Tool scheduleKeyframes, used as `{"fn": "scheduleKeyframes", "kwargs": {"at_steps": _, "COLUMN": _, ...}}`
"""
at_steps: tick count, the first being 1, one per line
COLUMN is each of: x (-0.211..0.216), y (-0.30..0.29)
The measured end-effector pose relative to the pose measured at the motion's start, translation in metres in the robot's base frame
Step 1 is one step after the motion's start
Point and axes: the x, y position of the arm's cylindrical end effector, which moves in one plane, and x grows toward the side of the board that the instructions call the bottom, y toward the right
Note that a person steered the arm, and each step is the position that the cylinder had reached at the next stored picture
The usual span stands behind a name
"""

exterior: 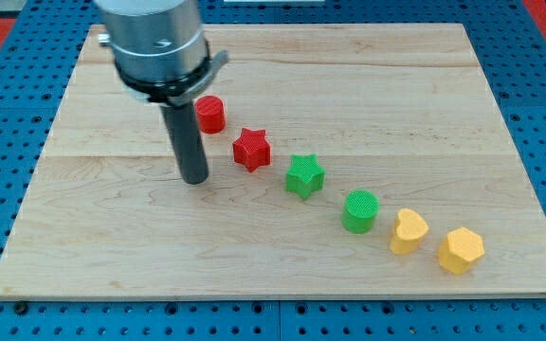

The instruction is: Slightly move the red circle to the right side

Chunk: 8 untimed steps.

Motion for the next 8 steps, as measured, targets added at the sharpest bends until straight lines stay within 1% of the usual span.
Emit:
{"fn": "scheduleKeyframes", "kwargs": {"at_steps": 1, "x": -0.008, "y": 0.010}}
{"fn": "scheduleKeyframes", "kwargs": {"at_steps": 2, "x": -0.023, "y": 0.033}}
{"fn": "scheduleKeyframes", "kwargs": {"at_steps": 3, "x": -0.033, "y": 0.028}}
{"fn": "scheduleKeyframes", "kwargs": {"at_steps": 4, "x": -0.026, "y": -0.035}}
{"fn": "scheduleKeyframes", "kwargs": {"at_steps": 6, "x": -0.027, "y": -0.159}}
{"fn": "scheduleKeyframes", "kwargs": {"at_steps": 7, "x": -0.063, "y": -0.196}}
{"fn": "scheduleKeyframes", "kwargs": {"at_steps": 8, "x": -0.097, "y": -0.207}}
